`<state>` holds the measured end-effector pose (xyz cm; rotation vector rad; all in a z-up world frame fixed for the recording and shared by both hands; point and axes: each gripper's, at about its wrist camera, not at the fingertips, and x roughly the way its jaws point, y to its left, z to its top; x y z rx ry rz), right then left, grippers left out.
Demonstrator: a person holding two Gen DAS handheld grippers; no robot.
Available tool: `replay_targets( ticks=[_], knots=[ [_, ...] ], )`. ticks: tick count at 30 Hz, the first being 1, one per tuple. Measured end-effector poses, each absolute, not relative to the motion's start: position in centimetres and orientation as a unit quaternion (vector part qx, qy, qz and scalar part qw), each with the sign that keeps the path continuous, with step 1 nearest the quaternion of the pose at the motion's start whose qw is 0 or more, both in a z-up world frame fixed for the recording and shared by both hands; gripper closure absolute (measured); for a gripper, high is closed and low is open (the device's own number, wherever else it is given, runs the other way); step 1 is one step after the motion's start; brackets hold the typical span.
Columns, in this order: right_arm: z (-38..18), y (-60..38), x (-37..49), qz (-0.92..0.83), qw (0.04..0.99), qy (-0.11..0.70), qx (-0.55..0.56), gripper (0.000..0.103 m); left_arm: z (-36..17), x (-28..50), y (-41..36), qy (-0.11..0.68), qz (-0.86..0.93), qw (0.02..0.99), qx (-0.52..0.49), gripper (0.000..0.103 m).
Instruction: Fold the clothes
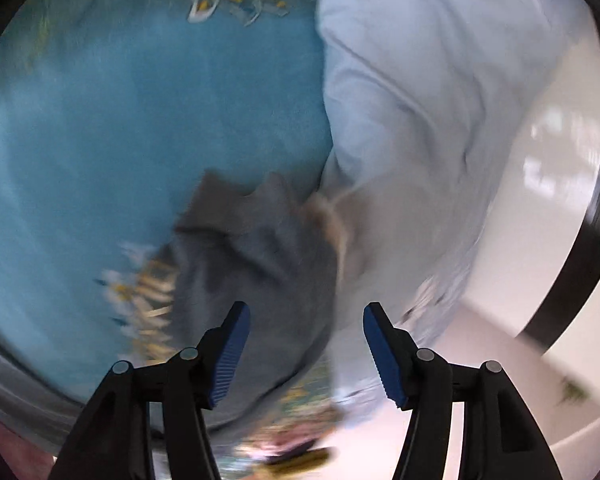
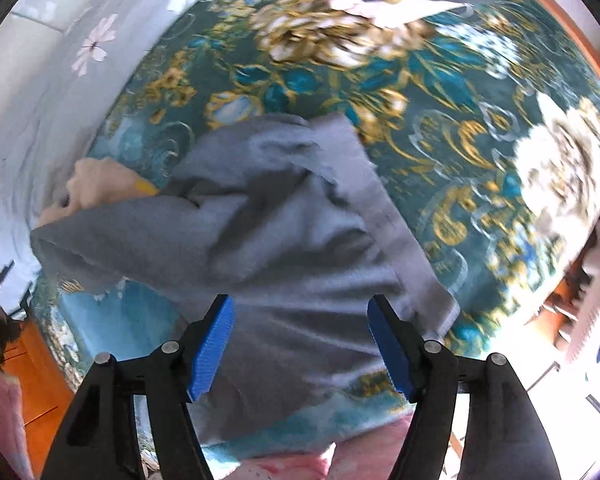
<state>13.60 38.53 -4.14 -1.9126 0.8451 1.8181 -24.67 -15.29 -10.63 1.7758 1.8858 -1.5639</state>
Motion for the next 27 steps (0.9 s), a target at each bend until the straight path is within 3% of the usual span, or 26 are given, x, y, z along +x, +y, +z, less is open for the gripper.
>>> replay_targets(
  ticks=[5,7,9,12,16,22,27],
  knots=[
    [-4.0,38.4,14.8,0.629,0.214,0.299,-0.685,0.033,-11.6,-28.7,-13.4,0.556,-0.546,0.051,0.625,0.043],
    [-3.7,37.8,14.8,0.632,0.209,0.295,-0.686,0.033,-12.3,-29.7,-12.7,0.535,-0.545,0.054,0.643,0.055],
    [-3.5,37.0,14.7,0.634,0.201,0.289,-0.688,0.033,-13.1,-29.9,-12.5,0.541,-0.529,0.063,0.65,0.074],
    [-3.2,35.7,14.7,0.638,0.184,0.272,-0.696,0.033,-13.2,-30.4,-12.2,0.511,-0.538,0.067,0.667,0.087],
    [-2.8,34.4,15.1,0.641,0.171,0.26,-0.702,0.033,-11.4,-30.1,-12.2,0.49,-0.556,0.062,0.669,0.091],
    [-2.2,33.6,14.4,0.651,0.161,0.264,-0.693,0.033,-3.0,-28.3,-12.1,0.417,-0.629,-0.049,0.654,0.095],
    [-1.9,31.2,13.0,0.664,0.126,0.25,-0.693,0.033,3.6,-22.2,-16.2,0.441,-0.678,-0.141,0.571,0.095]
  ],
)
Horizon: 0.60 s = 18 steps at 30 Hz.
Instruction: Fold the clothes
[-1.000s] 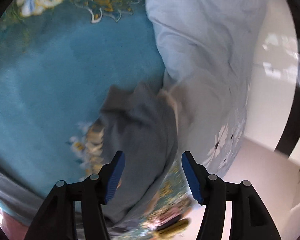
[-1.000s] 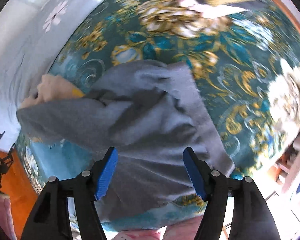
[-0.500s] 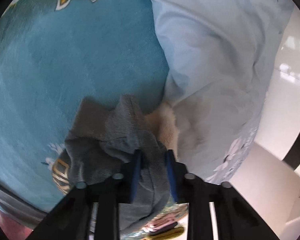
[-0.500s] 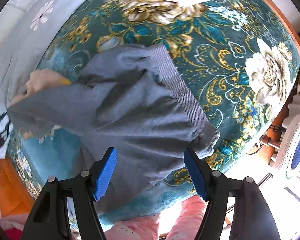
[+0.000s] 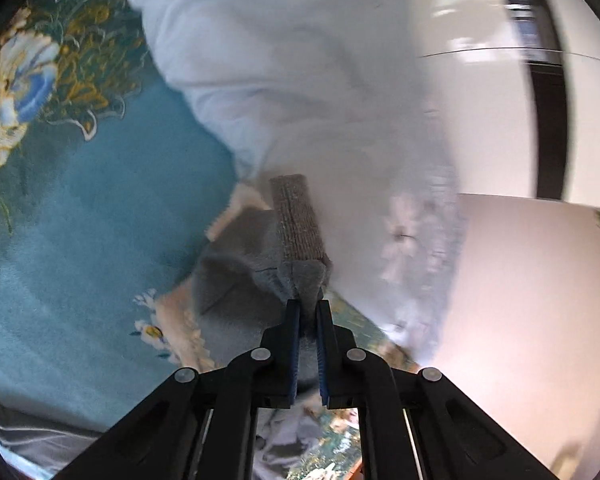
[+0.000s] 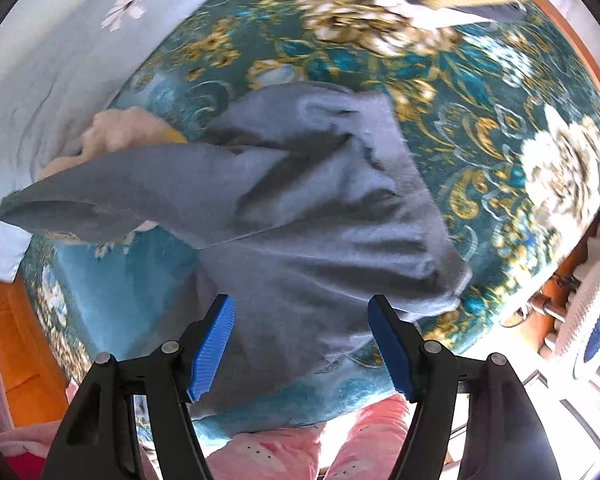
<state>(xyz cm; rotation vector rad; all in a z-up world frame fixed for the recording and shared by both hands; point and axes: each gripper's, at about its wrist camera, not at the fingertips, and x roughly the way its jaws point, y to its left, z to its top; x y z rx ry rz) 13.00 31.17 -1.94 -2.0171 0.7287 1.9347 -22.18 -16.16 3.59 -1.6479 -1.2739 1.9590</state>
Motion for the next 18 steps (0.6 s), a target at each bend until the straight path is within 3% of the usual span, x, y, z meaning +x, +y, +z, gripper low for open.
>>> replay_targets(
  ticks=[2,4,10,12,18],
  knots=[
    [-1.7,30.1,12.4,0.672,0.106,0.239,-0.692,0.033,5.0,-18.3,-19.0,-0.436,0.718,0.15,-0.521,0.095],
    [-1.5,29.4,12.2,0.675,0.095,0.23,-0.695,0.033,3.1,-14.1,-21.5,-0.414,0.742,0.103,-0.517,0.095],
    [-2.0,29.6,13.2,0.662,0.101,0.223,-0.709,0.033,-14.1,-4.1,-28.6,-0.429,0.619,-0.138,-0.643,0.095],
    [-1.7,29.9,13.4,0.662,0.106,0.222,-0.708,0.033,-16.9,-1.7,-29.7,-0.435,0.582,-0.186,-0.661,0.097],
    [-0.9,30.9,13.8,0.664,0.123,0.232,-0.7,0.033,-16.5,-0.1,-31.5,-0.47,0.578,-0.205,-0.635,0.097]
  ],
)
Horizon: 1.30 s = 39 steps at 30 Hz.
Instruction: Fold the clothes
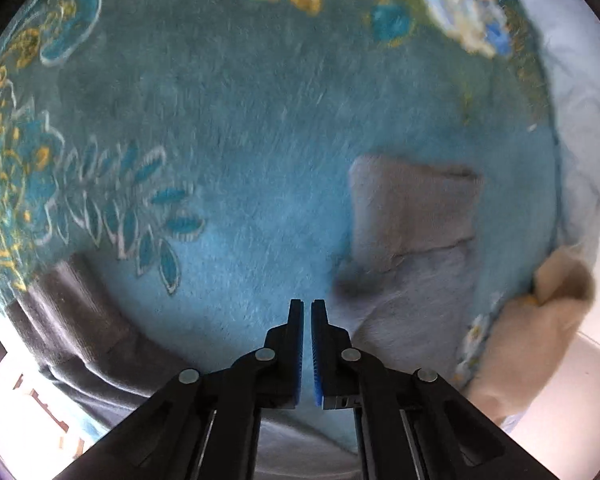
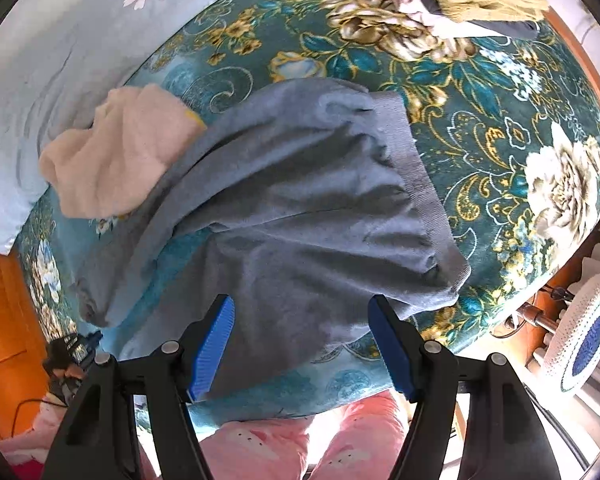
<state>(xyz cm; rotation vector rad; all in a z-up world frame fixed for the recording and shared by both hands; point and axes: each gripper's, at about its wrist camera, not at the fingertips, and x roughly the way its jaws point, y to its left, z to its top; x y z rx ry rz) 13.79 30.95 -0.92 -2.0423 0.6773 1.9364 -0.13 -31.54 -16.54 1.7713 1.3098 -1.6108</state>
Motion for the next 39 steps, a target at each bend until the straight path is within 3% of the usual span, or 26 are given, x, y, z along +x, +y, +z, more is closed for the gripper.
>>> replay_targets(
  ticks=[5,7,9,10,16,18,20,27,35,39],
  knots=[
    [-1.5,30.2,13.8,0.659,0.117,0.231,-0.706,0.033,-16.1,-2.5,-33.2,0.466,-0.587,0.187,0.634,0.096],
    [-1.8,29.9,14.0,0.656,0.117,0.228,-0.71,0.033,-16.2,-4.0,-33.4,0.458,-0.591,0.181,0.639,0.09],
    [-2.0,29.7,14.1,0.652,0.117,0.225,-0.715,0.033,-16.7,-5.5,-32.9,0.437,-0.593,0.176,0.653,0.05],
    [-2.1,29.6,14.2,0.65,0.117,0.224,-0.717,0.033,-17.2,-6.1,-32.5,0.424,-0.591,0.175,0.664,0.046],
    [-1.7,30.2,14.2,0.65,0.131,0.229,-0.713,0.033,-18.8,-8.6,-30.3,0.407,-0.59,0.179,0.674,0.048],
    [-1.7,30.6,14.3,0.649,0.138,0.23,-0.712,0.033,-18.8,-9.6,-29.6,0.38,-0.592,0.195,0.683,0.074],
    [-1.9,30.8,14.4,0.644,0.144,0.235,-0.713,0.033,-18.4,-10.5,-29.0,0.365,-0.599,0.192,0.686,0.093],
    [-1.8,30.7,14.2,0.646,0.137,0.238,-0.712,0.033,-9.1,-13.2,-31.9,0.403,-0.723,0.112,0.551,0.093],
    [-2.5,30.6,14.1,0.644,0.13,0.249,-0.712,0.033,-16.4,-11.2,-31.9,0.396,-0.635,0.191,0.635,0.088],
    [-1.8,30.8,13.7,0.658,0.12,0.25,-0.7,0.033,-17.1,-9.1,-31.6,0.425,-0.605,0.21,0.64,0.07]
  ],
)
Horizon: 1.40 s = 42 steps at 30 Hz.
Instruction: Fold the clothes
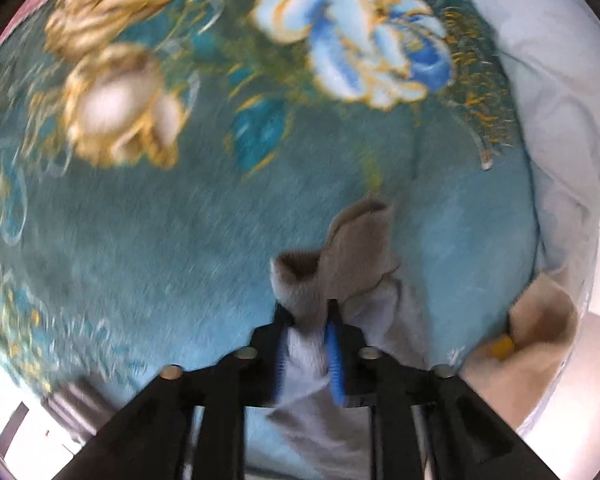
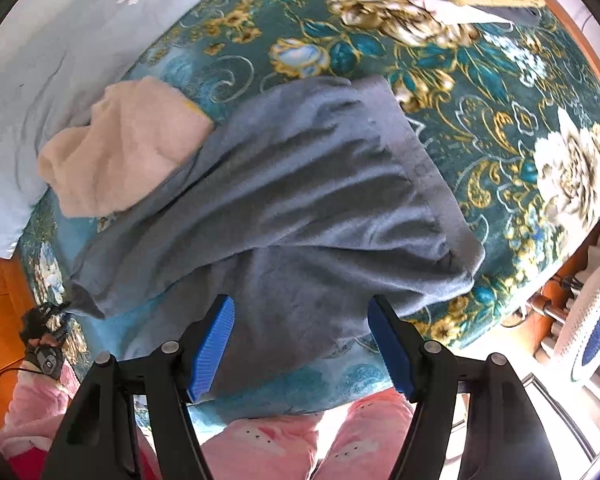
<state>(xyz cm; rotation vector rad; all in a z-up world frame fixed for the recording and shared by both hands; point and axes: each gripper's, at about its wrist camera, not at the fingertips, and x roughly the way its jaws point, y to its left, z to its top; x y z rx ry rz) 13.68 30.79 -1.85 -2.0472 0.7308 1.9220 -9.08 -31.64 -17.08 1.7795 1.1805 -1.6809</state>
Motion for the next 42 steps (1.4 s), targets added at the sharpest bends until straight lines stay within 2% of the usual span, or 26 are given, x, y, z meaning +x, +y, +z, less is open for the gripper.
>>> replay_targets(
  ticks=[1,4,11,15,24,29,36,40,42],
  knots=[
    [-1.8,31.0,13.6,0.66,0.121,0.253,-0.697,0.033,-16.8,-8.5,-31.9,0.434,-0.602,0.216,0.634,0.069],
    [-1.8,31.9,13.3,0.666,0.123,0.261,-0.688,0.033,-15.4,-6.8,-32.6,0.46,-0.6,0.231,0.613,0.058],
    [-2.9,35.1,11.9,0.669,0.137,0.317,-0.658,0.033,-10.7,-1.9,-33.8,0.529,-0.591,0.225,0.566,0.053],
    [-3.7,37.9,9.9,0.673,0.141,0.346,-0.639,0.033,-5.7,1.3,-32.9,0.551,-0.594,0.206,0.549,0.05],
    [-8.3,45.8,7.6,0.651,0.139,0.427,-0.612,0.033,-1.1,4.5,-26.2,0.511,-0.602,0.212,0.576,0.049],
    [-12.0,48.7,5.0,0.634,0.105,0.458,-0.615,0.033,0.8,5.4,-23.1,0.475,-0.614,0.226,0.589,0.048],
    [-17.0,49.9,2.6,0.602,0.073,0.471,-0.641,0.033,1.5,6.9,-20.2,0.449,-0.607,0.263,0.601,0.048],
    [-19.0,50.2,2.1,0.586,0.049,0.473,-0.656,0.042,1.3,7.3,-18.9,0.442,-0.602,0.271,0.608,0.048],
    [-19.6,50.1,1.8,0.581,0.028,0.473,-0.662,0.053,1.3,7.4,-18.5,0.438,-0.601,0.273,0.611,0.048]
  ],
)
